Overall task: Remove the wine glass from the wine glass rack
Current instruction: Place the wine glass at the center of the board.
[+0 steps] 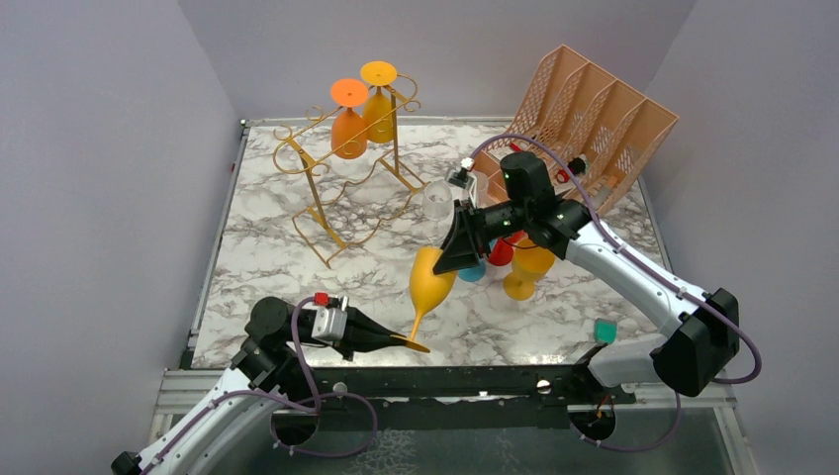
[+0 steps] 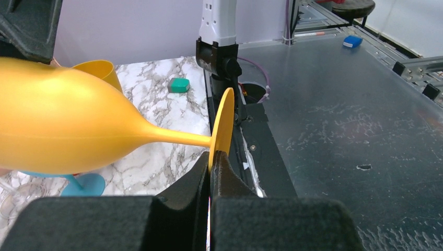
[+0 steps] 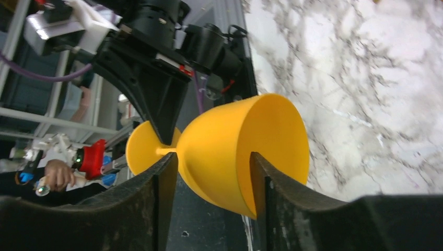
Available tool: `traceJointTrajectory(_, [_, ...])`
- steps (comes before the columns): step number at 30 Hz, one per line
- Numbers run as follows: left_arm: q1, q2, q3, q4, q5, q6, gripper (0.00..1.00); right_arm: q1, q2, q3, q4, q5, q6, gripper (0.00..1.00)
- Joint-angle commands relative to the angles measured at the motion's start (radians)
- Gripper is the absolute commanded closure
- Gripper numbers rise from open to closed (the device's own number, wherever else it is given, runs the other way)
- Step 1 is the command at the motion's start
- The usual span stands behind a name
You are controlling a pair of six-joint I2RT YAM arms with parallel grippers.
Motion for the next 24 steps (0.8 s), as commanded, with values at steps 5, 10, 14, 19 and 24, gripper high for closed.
traceJointTrajectory(5, [0.003,-0.015,-0.011,-0.013,-0.052,0.028,1.0,0.007,-0.033,-0.017,0.054,-0.163,0.06,0.81])
traceJointTrajectory(10, [0.002,-0.006,-0.01,-0.025,-0.067,0.029,1.0,0.008,-0.051,-0.037,0.051,-0.134,0.059,0.98])
traceJointTrajectory(14, [0.003,-0.007,-0.009,-0.032,-0.073,0.029,0.98,0.008,-0.061,-0.053,0.051,-0.116,0.058,0.99])
traceJointTrajectory(19, [0.002,-0.022,-0.01,-0.036,-0.085,0.021,0.84,0.008,-0.075,-0.061,0.045,-0.096,0.055,0.99])
traceJointTrajectory(24, [0.003,-0.03,-0.01,-0.043,-0.096,0.018,0.78,0.007,-0.094,-0.087,0.05,-0.073,0.055,0.99])
